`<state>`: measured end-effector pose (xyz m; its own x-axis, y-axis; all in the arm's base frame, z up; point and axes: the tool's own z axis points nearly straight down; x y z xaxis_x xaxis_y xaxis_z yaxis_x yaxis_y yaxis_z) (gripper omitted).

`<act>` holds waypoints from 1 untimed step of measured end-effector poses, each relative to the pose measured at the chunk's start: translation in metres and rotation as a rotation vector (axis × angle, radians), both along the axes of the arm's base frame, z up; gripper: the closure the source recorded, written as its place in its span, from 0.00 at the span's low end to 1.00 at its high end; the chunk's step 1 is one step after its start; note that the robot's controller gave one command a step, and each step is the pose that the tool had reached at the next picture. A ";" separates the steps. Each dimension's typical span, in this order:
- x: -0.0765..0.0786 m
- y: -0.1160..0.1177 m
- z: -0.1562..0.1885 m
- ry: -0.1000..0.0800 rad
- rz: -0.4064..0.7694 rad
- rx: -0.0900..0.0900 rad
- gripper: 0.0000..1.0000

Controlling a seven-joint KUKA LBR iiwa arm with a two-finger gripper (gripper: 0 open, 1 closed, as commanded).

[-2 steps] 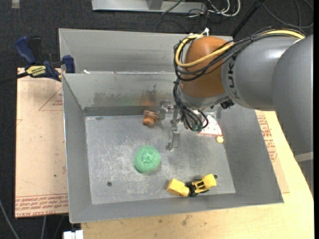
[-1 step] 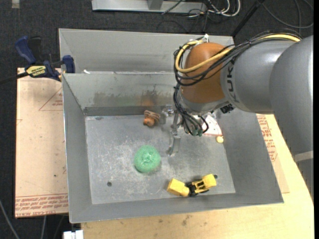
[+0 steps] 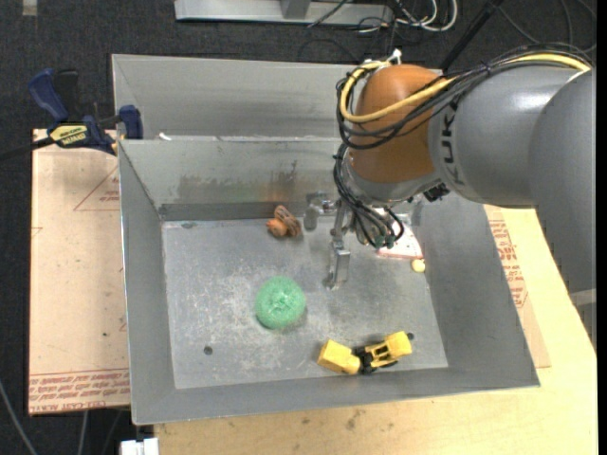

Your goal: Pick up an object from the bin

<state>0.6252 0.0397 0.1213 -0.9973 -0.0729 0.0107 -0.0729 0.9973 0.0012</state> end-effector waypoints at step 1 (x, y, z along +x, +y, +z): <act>-0.008 0.017 0.020 -0.027 0.040 0.001 0.00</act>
Offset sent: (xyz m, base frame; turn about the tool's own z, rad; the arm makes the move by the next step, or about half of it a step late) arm -0.0499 0.0547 -0.0513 -0.2029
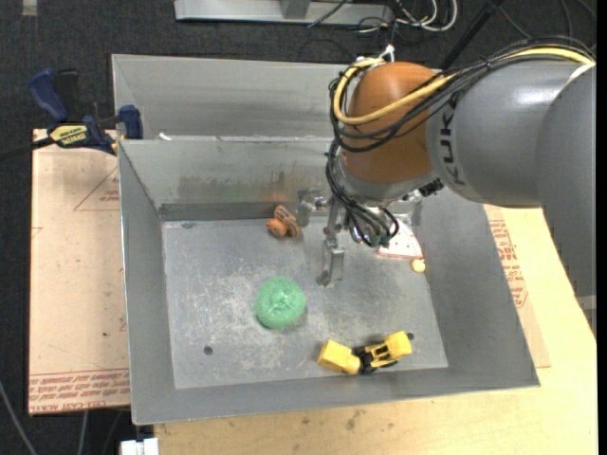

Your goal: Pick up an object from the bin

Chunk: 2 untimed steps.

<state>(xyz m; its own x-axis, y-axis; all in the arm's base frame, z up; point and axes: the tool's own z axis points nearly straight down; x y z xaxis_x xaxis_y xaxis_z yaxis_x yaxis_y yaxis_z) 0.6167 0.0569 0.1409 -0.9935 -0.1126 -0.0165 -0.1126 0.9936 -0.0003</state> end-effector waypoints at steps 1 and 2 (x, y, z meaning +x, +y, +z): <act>-0.030 0.027 -0.054 0.013 0.134 -0.002 0.00; -0.037 0.023 -0.071 0.014 0.332 -0.003 1.00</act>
Offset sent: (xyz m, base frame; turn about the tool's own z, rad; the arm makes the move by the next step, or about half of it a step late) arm -0.0377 0.0221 -0.0709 -0.3350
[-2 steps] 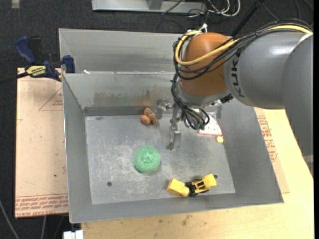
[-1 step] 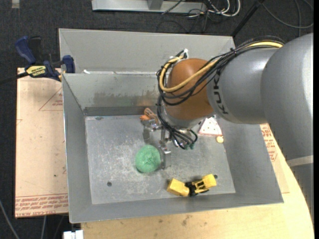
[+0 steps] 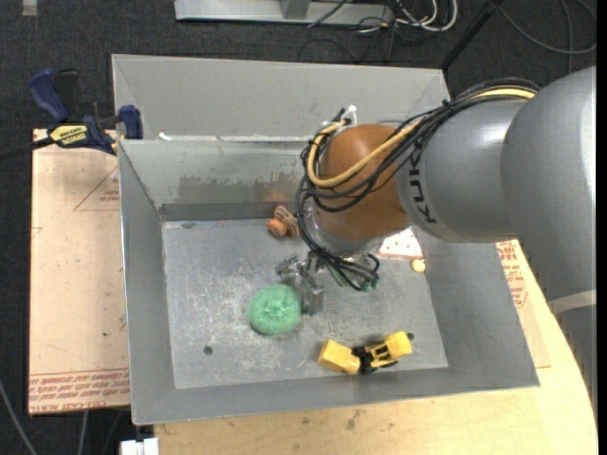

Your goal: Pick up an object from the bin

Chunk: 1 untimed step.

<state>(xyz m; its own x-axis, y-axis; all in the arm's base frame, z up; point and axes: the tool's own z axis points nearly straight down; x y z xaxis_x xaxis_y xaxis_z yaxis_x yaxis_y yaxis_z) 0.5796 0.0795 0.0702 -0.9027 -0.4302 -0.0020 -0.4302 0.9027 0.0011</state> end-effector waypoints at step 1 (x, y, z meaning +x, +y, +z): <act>0.000 0.000 0.000 0.000 0.000 0.000 0.00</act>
Offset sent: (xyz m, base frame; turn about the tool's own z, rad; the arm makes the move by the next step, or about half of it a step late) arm 0.0000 0.0000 0.0000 0.0000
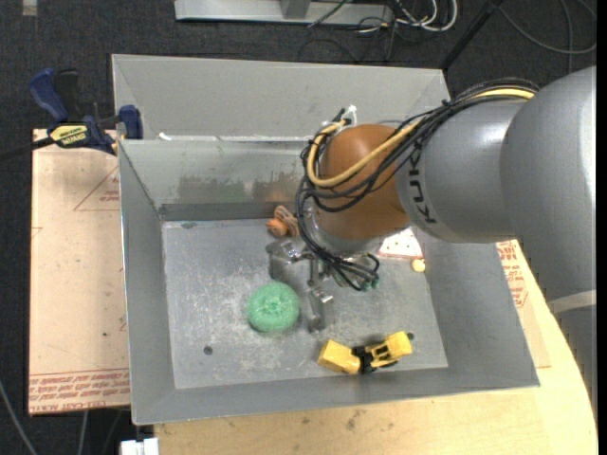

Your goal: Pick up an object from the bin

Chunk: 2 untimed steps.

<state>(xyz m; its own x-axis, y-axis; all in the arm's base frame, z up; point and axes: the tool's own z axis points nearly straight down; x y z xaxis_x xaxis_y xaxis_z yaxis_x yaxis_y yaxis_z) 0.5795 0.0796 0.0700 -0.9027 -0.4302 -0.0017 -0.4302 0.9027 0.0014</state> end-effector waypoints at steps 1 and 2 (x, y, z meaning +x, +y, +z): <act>0.000 0.000 0.000 0.000 0.000 0.000 0.00; -0.012 0.016 0.000 -0.002 0.074 -0.003 0.00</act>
Offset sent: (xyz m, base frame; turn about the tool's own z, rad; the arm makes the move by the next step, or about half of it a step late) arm -0.0303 0.0465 0.0000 -0.1888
